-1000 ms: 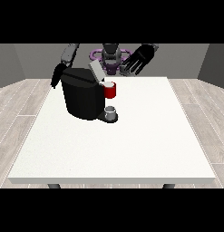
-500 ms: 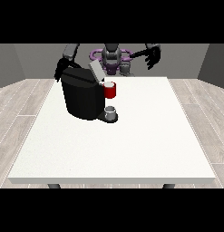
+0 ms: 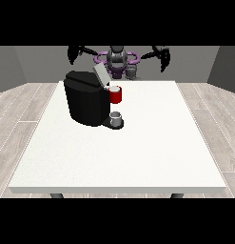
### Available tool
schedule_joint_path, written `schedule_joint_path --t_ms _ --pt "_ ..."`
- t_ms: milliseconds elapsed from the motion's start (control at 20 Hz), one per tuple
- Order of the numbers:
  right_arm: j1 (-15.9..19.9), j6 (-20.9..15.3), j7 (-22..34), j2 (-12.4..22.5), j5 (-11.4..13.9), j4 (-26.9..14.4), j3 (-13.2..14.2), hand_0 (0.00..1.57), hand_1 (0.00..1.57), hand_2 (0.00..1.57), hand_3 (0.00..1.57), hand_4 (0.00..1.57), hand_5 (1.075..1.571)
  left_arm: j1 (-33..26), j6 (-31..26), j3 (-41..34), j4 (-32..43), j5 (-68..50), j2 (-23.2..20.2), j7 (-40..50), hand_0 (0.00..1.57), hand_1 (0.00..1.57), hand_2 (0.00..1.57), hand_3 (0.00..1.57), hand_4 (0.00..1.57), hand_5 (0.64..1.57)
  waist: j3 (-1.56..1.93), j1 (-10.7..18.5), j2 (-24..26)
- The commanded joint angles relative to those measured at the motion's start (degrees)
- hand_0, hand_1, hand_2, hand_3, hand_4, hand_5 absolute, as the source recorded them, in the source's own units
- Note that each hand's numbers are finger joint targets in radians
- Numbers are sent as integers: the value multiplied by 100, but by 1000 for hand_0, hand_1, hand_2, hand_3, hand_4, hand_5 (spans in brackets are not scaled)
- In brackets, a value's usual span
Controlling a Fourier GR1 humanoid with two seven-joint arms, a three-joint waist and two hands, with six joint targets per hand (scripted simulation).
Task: Insert the coffee pod into the coffee machine and close the lid
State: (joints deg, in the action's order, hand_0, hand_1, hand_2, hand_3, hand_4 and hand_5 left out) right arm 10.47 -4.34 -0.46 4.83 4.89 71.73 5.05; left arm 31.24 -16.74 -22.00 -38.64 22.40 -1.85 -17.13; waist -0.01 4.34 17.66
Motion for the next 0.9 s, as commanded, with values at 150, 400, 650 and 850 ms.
schedule_joint_path --t_ms 150,400,650,850 --pt "497 445 243 287 2 496 -206 0 0 0 0 251 1571 -443 -77 103 -524 -369 11 142 0 0 0 0 457 1571 2 183 -55" --pt "910 350 334 351 -132 151 99 0 0 0 0 0 1571 -704 89 706 -1283 -925 179 391 0 0 0 0 394 1571 3 329 -463" --pt "1495 353 560 552 -390 -166 482 0 0 0 0 0 1571 -650 -49 854 -2043 -942 182 693 0 0 0 0 356 1571 4 642 -879" --pt "1647 585 377 773 -938 -623 1044 0 0 0 0 92 1571 -955 -127 1195 -2396 -1089 183 582 0 0 0 0 342 1571 6 954 -1190"
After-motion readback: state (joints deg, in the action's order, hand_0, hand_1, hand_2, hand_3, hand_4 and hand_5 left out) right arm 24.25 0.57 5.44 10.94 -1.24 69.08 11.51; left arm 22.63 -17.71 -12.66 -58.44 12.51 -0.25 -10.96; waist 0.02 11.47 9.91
